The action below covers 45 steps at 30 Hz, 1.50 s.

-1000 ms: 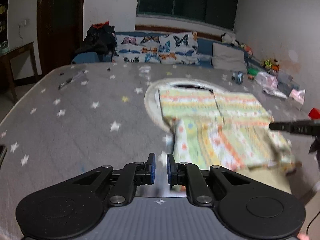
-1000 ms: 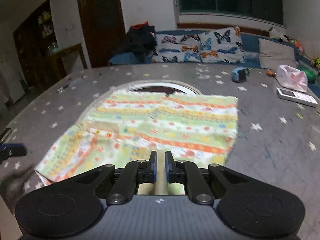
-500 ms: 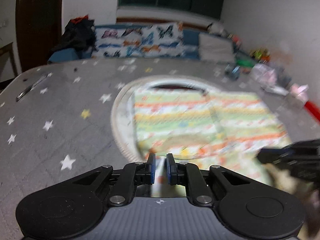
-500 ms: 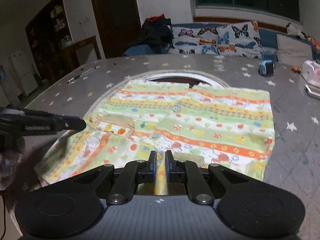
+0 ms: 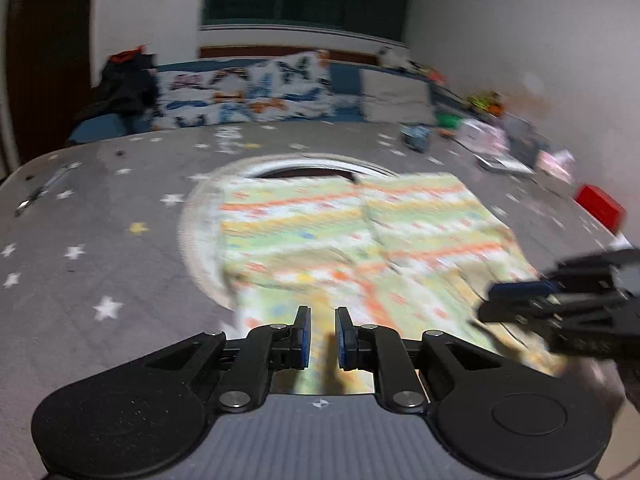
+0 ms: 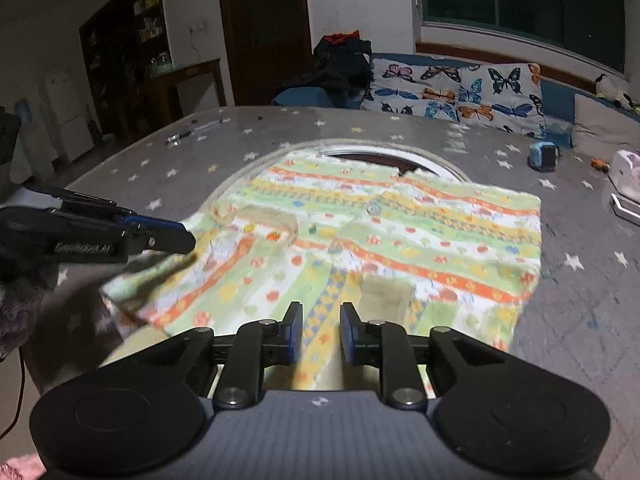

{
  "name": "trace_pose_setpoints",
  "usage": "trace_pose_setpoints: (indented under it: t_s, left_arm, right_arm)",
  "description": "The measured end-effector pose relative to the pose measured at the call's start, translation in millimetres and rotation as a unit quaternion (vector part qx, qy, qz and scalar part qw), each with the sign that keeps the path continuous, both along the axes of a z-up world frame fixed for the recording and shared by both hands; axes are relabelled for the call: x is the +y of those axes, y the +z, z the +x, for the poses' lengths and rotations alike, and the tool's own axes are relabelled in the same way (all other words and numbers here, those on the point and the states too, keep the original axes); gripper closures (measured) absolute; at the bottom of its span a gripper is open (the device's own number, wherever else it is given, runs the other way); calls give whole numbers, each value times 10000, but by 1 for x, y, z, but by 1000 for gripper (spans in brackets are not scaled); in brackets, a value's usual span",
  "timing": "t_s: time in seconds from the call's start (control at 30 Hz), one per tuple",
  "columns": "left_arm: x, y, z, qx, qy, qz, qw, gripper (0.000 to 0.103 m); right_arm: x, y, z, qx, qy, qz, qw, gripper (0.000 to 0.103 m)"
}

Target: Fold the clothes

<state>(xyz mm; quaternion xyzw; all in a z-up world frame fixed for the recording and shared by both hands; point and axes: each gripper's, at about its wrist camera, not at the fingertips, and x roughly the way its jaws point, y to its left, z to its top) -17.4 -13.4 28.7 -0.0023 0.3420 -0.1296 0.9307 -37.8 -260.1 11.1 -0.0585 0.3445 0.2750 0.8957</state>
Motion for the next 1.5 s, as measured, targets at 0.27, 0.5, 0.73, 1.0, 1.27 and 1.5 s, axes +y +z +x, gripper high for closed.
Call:
trace_pose_setpoints:
  t_s: [0.27,0.5,0.73,1.0,1.27,1.5]
  left_arm:
    - [-23,-12,-19,1,-308,418,9987,89]
    - [-13,10,-39,307,-48,-98,9995,68]
    - [-12,13,-56,903,76,-771,9929,57]
    - [-16,2,-53,1430,21,-1179,9827,64]
    - [-14,4,-45,1736,-96,-1611,9715,89]
    - [-4,33,-20,1504,-155,-2054,9669,91]
  right_arm:
    - [-22,-8,-28,96,-73,-75,9999,80]
    - [-25,-3,-43,-37,85,-172,9998,75]
    - [-37,5,-61,-135,224,-454,9986,70]
    - [-47,4,-86,-291,511,-947,9938,60]
    - [-42,-5,-101,-500,888,-1227,9872,49]
    - [-30,-9,-99,-782,1117,-1198,9834,37]
